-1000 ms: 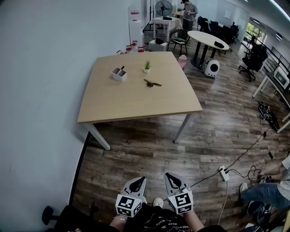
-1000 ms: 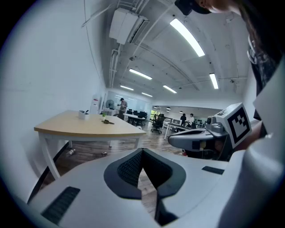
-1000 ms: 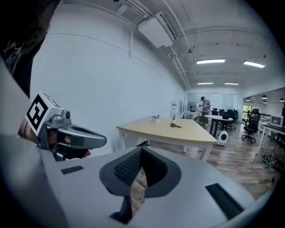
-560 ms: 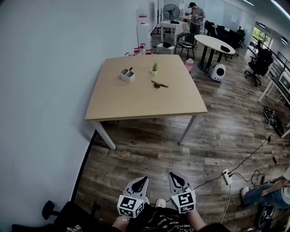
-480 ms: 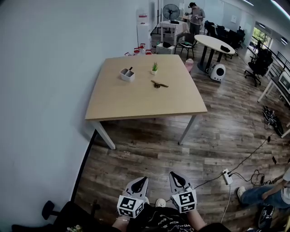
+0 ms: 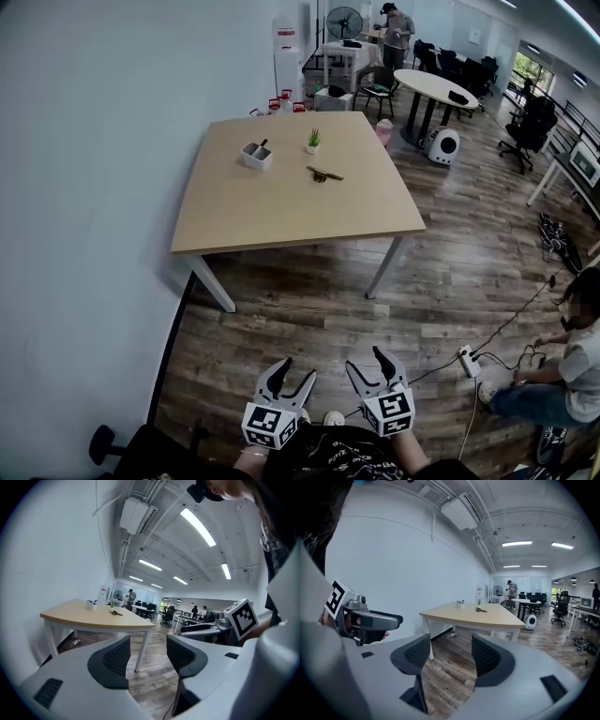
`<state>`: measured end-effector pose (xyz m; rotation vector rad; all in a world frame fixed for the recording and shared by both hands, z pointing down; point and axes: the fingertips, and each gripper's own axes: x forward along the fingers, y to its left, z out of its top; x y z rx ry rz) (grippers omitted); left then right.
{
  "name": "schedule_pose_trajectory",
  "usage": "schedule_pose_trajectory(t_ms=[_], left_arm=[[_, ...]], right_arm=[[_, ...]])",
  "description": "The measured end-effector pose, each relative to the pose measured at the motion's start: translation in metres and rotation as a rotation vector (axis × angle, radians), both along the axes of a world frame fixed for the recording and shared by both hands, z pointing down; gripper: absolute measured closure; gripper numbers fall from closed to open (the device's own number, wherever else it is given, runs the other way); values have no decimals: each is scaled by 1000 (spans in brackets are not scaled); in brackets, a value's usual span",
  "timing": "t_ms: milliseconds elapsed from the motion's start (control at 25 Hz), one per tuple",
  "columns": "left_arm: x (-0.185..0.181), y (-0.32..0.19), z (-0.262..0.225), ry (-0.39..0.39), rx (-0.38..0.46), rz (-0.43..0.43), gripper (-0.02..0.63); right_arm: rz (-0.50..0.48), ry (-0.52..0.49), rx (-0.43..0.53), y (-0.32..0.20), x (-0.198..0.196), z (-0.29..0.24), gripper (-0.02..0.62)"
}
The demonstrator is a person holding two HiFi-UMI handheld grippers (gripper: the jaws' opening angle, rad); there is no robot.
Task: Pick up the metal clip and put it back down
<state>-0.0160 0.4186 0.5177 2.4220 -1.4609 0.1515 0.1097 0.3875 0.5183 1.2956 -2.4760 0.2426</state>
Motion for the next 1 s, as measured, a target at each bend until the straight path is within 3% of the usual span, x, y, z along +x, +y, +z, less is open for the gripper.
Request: schedule_pose_trajectory(t_ms=[560, 800, 1000], left_arm=[[-31, -1, 27, -38, -46, 85, 359], [-32, -13, 30, -28, -47, 107, 359], [-35, -36, 29, -23, -31, 74, 359]], right_arm=[[78, 6, -41, 12, -29, 19, 311], [56, 25, -52, 4, -36, 30, 311], [25, 35, -29, -28, -43, 25, 311]])
